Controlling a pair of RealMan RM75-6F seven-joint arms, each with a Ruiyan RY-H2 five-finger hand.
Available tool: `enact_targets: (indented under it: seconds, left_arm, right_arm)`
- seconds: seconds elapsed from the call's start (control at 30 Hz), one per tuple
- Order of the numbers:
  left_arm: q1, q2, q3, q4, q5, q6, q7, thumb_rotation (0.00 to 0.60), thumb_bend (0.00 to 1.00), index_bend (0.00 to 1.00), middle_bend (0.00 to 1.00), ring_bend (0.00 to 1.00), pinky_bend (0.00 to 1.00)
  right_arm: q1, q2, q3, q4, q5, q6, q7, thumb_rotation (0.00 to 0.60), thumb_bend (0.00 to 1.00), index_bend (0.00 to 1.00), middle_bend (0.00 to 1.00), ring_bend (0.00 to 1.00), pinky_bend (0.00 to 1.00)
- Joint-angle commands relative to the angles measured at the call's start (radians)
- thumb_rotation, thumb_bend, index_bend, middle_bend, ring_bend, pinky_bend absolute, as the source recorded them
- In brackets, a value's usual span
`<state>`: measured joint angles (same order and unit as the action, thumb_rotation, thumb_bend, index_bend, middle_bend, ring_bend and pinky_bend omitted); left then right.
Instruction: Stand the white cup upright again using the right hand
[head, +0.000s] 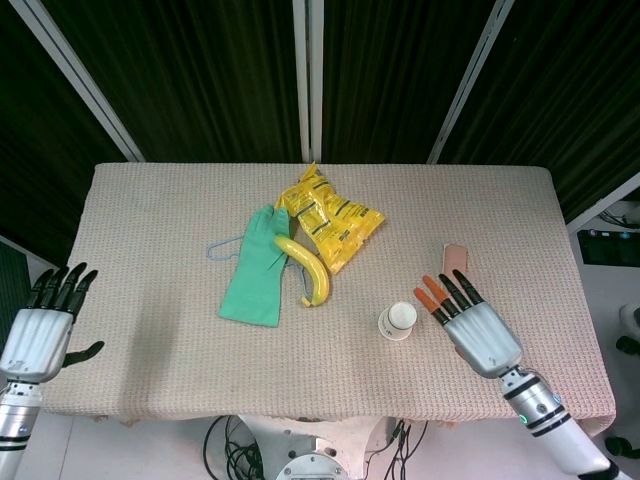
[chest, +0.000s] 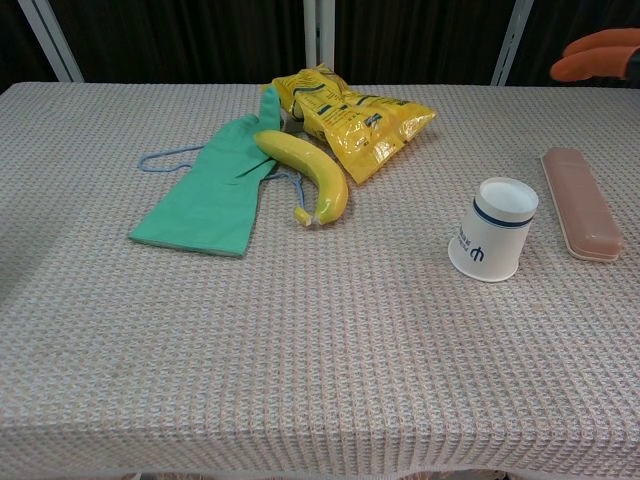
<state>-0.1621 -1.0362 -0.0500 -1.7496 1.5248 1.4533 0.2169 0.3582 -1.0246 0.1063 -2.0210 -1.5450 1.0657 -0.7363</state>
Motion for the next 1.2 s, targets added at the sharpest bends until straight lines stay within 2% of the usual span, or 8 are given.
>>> enact_targets:
  seconds: [0.03,0.2,0.4,0.5,0.77,0.83,1.03,1.2]
  left_arm:
    - [0.001,0.004,0.001,-0.002,-0.001,0.0,-0.007,0.6,0.04,0.0,0.0,0.0,0.0]
    - [0.007,0.012,0.003,-0.006,0.004,0.01,-0.019,0.6,0.04,0.0,0.0,0.0,0.0]
    - [0.006,0.021,0.004,-0.015,-0.009,-0.005,-0.026,0.6,0.04,0.0,0.0,0.0,0.0]
    - [0.003,0.026,0.004,-0.019,-0.02,-0.017,-0.025,0.6,0.04,0.0,0.0,0.0,0.0]
    - [-0.001,0.024,0.001,-0.009,-0.021,-0.02,-0.038,0.6,0.04,0.0,0.0,0.0,0.0]
    - [-0.001,0.024,0.001,-0.006,-0.022,-0.02,-0.045,0.6,0.04,0.0,0.0,0.0,0.0]
    - [-0.003,0.029,0.002,0.0,-0.023,-0.027,-0.061,0.6,0.04,0.0,0.0,0.0,0.0]
    - [-0.004,0.032,0.003,0.004,-0.017,-0.029,-0.078,0.6,0.04,0.0,0.0,0.0,0.0]
  right_arm:
    - [0.145,-0.129,0.048,-0.019,0.204,-0.149,-0.222,0.6,0.04,0.0,0.0,0.0,0.0]
    - [0.213,-0.246,0.029,0.031,0.366,-0.132,-0.413,0.6,0.04,0.0,0.0,0.0,0.0]
    - [0.253,-0.3,-0.011,0.038,0.48,-0.064,-0.54,0.6,0.05,0.0,0.0,0.0,0.0]
    - [0.27,-0.315,-0.026,0.039,0.501,-0.035,-0.567,0.6,0.06,0.0,0.02,0.0,0.0]
    - [0.307,-0.348,-0.062,0.078,0.502,0.004,-0.58,0.6,0.08,0.01,0.15,0.0,0.0]
    - [0.315,-0.361,-0.07,0.092,0.496,0.013,-0.58,0.6,0.08,0.07,0.2,0.0,0.0]
    - [0.326,-0.385,-0.091,0.119,0.485,0.048,-0.591,0.6,0.11,0.4,0.41,0.02,0.0]
    - [0.33,-0.392,-0.1,0.131,0.465,0.072,-0.573,0.6,0.14,0.52,0.49,0.07,0.0]
